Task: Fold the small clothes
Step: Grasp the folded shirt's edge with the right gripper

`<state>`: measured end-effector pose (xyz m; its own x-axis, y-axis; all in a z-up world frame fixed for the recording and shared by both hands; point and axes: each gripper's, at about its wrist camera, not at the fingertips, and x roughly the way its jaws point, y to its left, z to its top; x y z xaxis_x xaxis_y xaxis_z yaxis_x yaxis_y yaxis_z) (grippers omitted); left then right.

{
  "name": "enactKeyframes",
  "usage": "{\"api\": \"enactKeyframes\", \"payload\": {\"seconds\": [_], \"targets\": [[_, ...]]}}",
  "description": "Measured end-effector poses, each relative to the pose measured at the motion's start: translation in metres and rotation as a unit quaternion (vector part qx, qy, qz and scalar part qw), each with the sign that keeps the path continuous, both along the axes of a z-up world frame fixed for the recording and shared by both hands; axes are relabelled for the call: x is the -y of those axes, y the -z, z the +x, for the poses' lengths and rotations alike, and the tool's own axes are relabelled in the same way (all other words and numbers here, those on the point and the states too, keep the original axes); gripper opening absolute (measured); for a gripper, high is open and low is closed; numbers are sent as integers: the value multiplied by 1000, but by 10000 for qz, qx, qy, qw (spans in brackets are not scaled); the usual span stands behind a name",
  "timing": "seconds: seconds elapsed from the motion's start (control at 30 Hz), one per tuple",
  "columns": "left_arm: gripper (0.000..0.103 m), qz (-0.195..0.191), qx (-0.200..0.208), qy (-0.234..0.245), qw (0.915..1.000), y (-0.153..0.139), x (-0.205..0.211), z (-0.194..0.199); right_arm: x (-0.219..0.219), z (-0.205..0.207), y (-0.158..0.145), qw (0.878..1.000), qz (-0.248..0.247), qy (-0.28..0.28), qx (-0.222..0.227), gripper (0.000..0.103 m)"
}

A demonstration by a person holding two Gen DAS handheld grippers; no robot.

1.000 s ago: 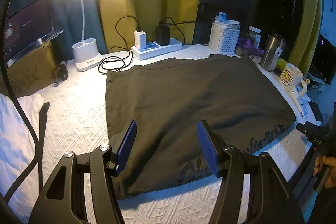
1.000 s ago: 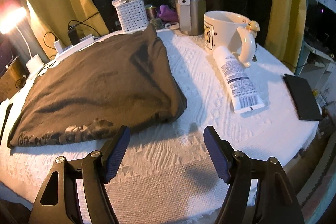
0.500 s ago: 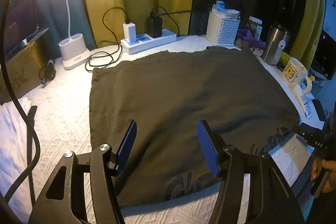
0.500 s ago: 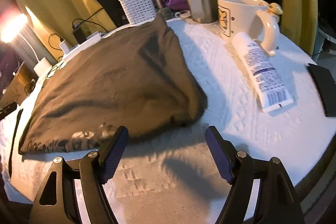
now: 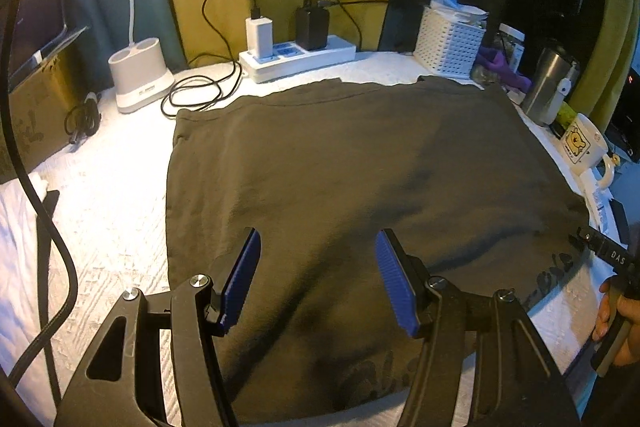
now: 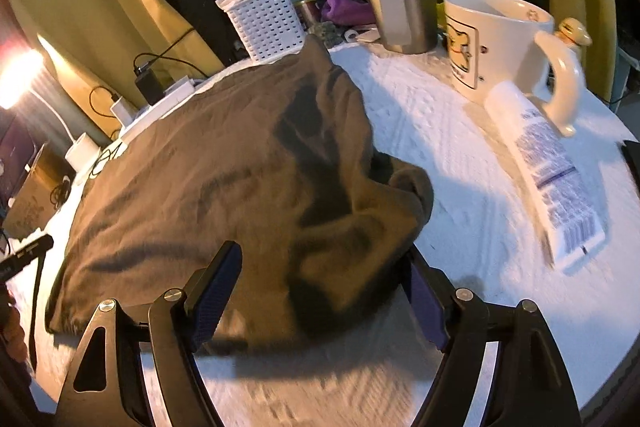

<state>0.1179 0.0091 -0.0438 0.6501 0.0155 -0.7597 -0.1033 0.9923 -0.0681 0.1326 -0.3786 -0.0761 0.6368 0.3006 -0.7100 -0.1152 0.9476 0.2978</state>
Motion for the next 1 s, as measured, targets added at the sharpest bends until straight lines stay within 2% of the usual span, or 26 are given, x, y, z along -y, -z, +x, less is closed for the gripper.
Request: {"api": "enactKeyframes", "payload": {"seconds": [0.3, 0.4, 0.6, 0.77, 0.87, 1.0], "targets": [[60, -70, -100, -149, 9998, 8, -22, 9, -21, 33, 1, 9999, -15, -8, 104, 79], [60, -103, -105, -224, 9996, 10, -31, 12, -27, 42, 1, 9999, -72, 18, 116, 75], [60, -145, -127, -356, 9992, 14, -47, 19, -46, 61, 1, 9998, -137, -97, 114, 58], [60, -149, -122, -446, 9988, 17, -58, 23, -62, 73, 1, 9994, -268, -194, 134, 50], [60, -137, -135, -484, 9986, 20, -63, 26, -63, 79, 2, 9991, -333, -236, 95, 36], [60, -102, -150, -542, 9984, 24, -70, 30, -63, 83, 3, 9988, -364, -307, 75, 29]]}}
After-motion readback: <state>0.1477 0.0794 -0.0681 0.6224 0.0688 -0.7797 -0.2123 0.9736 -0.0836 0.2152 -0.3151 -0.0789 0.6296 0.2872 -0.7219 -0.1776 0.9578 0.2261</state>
